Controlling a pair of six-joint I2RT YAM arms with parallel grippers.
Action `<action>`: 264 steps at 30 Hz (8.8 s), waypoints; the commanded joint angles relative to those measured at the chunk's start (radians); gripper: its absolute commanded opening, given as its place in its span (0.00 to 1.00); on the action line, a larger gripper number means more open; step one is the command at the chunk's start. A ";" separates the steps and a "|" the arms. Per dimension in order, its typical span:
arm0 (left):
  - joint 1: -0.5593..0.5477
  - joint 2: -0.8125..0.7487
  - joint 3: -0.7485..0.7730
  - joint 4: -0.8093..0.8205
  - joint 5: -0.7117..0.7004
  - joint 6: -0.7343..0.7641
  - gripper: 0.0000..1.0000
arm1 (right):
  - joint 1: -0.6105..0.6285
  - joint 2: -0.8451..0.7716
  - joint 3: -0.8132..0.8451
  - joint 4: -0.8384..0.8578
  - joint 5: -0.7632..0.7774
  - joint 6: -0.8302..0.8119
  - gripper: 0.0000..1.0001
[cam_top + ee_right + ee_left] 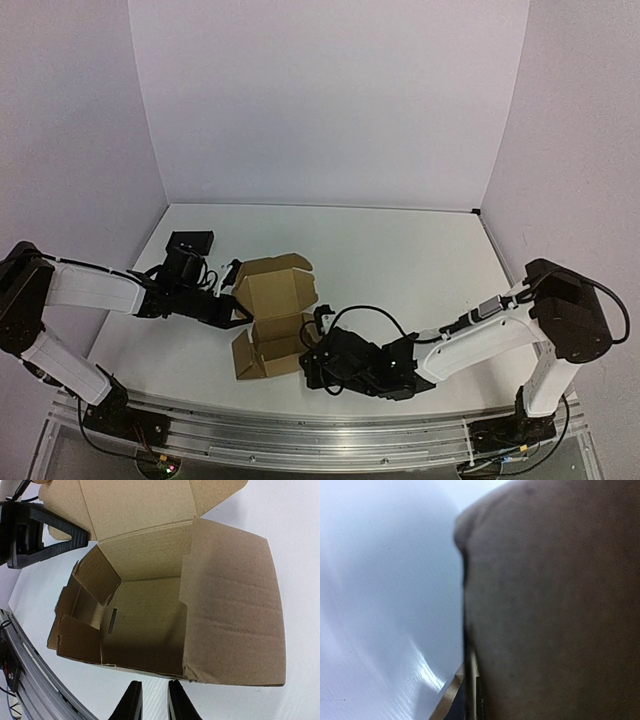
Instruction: Fold the paper box
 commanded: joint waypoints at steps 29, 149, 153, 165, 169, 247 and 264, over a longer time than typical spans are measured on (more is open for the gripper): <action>-0.023 0.006 0.038 -0.009 0.018 0.122 0.20 | 0.003 0.113 0.096 0.011 -0.009 0.007 0.25; -0.323 0.029 0.097 -0.160 -0.090 0.813 0.00 | -0.668 0.503 0.995 -0.576 -0.698 -0.258 0.54; -0.323 0.032 0.099 -0.157 -0.092 0.810 0.00 | -0.669 0.534 1.002 -0.574 -0.706 -0.210 0.53; -0.323 0.039 0.103 -0.160 -0.096 0.807 0.00 | -0.669 0.549 0.922 -0.573 -0.752 -0.145 0.45; -0.323 0.035 0.101 -0.166 -0.100 0.809 0.00 | -0.669 0.516 0.892 -0.571 -0.716 -0.144 0.44; -0.207 -0.017 0.230 -0.232 -0.053 0.700 0.31 | -0.335 0.119 0.318 -0.085 -0.195 -0.092 0.05; 0.091 -0.024 0.475 -0.257 -0.180 0.591 0.96 | -0.335 0.079 0.233 0.069 -0.203 -0.283 0.07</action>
